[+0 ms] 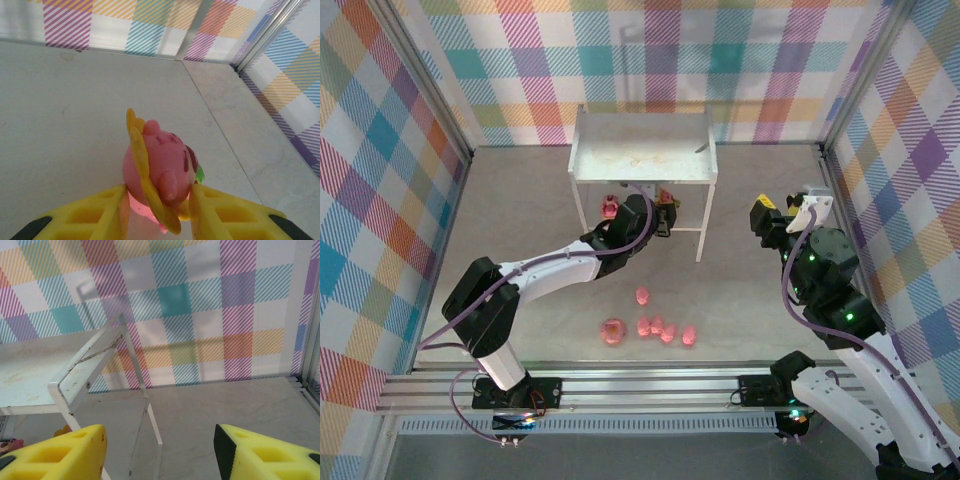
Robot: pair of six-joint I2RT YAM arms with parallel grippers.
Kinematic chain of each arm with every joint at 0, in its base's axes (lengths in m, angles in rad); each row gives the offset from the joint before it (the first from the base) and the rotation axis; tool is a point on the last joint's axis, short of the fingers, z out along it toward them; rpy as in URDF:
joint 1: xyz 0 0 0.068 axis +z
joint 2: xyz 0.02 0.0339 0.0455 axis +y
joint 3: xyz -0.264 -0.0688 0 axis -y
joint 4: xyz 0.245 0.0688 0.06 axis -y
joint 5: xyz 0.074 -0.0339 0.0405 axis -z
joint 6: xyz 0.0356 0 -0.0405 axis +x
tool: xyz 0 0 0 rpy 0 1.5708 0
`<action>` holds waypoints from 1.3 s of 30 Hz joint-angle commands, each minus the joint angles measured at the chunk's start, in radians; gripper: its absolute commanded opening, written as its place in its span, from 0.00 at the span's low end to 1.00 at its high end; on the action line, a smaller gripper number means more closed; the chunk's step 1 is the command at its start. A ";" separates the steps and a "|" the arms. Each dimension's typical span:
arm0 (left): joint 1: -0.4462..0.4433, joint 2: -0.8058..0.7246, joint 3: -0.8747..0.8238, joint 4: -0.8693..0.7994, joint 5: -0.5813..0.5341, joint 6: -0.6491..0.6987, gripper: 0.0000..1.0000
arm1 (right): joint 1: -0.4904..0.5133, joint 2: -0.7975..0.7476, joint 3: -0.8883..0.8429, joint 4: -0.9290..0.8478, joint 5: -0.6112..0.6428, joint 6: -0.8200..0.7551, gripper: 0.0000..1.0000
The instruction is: Place and organize the plastic toys onto the shelf
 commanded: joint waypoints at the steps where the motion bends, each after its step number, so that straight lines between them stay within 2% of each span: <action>1: 0.016 0.010 0.015 -0.033 0.037 0.021 0.28 | -0.009 -0.011 0.005 0.004 -0.010 -0.009 0.60; 2: 0.017 0.008 0.013 -0.032 0.038 0.021 0.21 | -0.009 -0.010 0.005 0.003 -0.011 -0.007 0.60; 4: 0.017 0.003 0.011 -0.026 0.048 0.024 0.18 | -0.009 -0.010 0.005 0.004 -0.011 -0.005 0.60; 8: 0.013 -0.010 -0.002 -0.026 0.067 0.028 0.18 | -0.010 -0.010 0.003 0.003 -0.014 -0.001 0.60; 21: -0.006 -0.055 -0.054 -0.023 0.031 0.038 0.18 | -0.009 -0.003 0.005 -0.012 -0.024 0.004 0.60; 28: -0.069 -0.092 -0.044 -0.060 -0.030 0.095 0.22 | -0.013 0.033 0.021 -0.053 -0.002 0.026 0.59; 35: -0.132 -0.166 -0.067 -0.107 -0.087 0.126 0.23 | -0.098 0.110 0.041 -0.095 -0.061 0.122 0.39; 37: -0.156 -0.196 -0.076 -0.124 -0.110 0.142 0.24 | -0.169 0.130 0.047 -0.108 -0.135 0.169 0.37; 39: -0.186 -0.233 -0.079 -0.150 -0.149 0.170 0.24 | -0.265 0.155 0.048 -0.108 -0.266 0.233 0.33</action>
